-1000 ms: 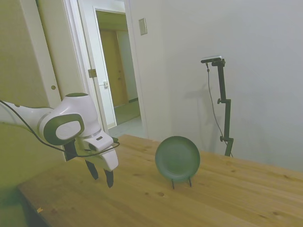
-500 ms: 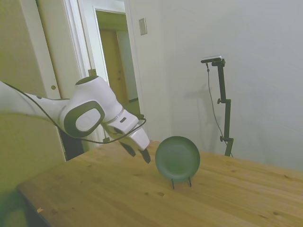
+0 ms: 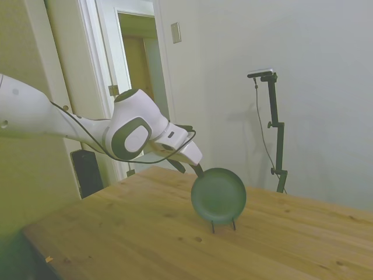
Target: Unload the plate
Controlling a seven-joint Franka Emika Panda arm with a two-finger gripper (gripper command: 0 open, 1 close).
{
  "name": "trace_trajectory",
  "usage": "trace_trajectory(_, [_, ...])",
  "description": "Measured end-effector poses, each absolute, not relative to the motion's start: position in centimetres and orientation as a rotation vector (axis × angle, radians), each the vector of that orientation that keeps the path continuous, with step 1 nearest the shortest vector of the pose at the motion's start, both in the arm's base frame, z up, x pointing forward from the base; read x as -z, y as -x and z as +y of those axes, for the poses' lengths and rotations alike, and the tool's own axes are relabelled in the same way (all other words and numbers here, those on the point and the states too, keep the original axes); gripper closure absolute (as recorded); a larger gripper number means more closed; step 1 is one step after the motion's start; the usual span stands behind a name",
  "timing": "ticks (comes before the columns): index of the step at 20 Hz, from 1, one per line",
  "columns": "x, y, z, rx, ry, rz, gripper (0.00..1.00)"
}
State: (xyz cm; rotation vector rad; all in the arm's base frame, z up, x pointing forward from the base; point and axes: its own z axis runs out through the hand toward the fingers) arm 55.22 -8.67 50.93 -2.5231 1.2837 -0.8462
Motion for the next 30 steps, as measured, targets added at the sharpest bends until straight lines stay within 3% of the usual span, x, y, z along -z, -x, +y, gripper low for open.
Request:
trace_trajectory(8, [-51.9,-55.8,-8.5,0.888,2.421,1.235,0.00])
trace_trajectory(21, [-47.1,-58.4,-9.9,0.810,2.426,1.233,0.00])
trace_trajectory(22, [-46.9,-58.6,-9.7,0.807,2.428,1.230,1.00])
trace_trajectory(30, [-46.3,-59.0,-9.0,0.783,2.424,1.185,1.00])
